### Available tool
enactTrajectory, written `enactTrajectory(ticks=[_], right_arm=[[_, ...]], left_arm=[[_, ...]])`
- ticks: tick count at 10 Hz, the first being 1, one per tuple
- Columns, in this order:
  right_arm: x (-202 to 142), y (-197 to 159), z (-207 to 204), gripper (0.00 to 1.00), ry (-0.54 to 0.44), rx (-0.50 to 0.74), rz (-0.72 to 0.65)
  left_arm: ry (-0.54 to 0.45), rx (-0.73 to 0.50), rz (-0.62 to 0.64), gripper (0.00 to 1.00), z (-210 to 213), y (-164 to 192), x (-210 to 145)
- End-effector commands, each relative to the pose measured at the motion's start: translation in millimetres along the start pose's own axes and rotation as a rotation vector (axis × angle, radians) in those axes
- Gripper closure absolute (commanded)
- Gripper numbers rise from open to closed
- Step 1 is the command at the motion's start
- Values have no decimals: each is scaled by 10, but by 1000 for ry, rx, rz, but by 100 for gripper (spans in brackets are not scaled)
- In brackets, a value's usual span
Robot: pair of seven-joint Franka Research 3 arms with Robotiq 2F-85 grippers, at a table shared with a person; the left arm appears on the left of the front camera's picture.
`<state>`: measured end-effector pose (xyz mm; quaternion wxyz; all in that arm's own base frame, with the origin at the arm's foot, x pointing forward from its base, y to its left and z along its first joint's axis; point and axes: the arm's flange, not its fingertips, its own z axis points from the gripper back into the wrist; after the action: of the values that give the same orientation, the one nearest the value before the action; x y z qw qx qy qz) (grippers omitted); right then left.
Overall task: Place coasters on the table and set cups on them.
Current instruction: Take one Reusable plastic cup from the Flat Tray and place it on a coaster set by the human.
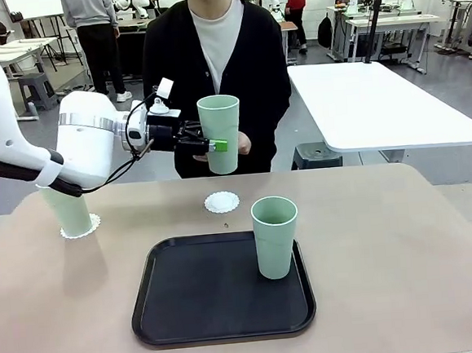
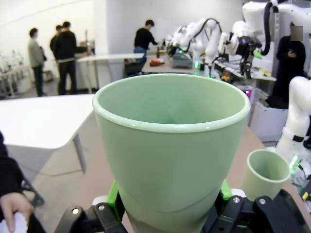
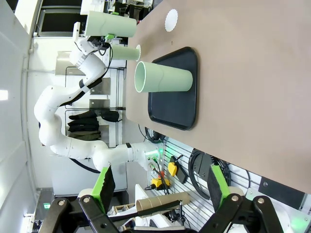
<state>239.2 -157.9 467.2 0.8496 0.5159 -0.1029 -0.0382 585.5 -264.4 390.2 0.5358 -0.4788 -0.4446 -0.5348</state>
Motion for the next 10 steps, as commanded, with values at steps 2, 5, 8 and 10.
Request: enactTrajectory(ticks=[2,5,8,10], right_arm=[[3,-7,3,0,1,9,3],[3,-7,3,0,1,9,3],[3,-7,3,0,1,9,3],[3,-7,3,0,1,9,3]], left_arm=[[2,-64,12,14,43,299,-86],[19,-148,30,14,91,493,-197],[38,-167,38,14,69,598,-262],[26,-139,15,14,82,487,-329]])
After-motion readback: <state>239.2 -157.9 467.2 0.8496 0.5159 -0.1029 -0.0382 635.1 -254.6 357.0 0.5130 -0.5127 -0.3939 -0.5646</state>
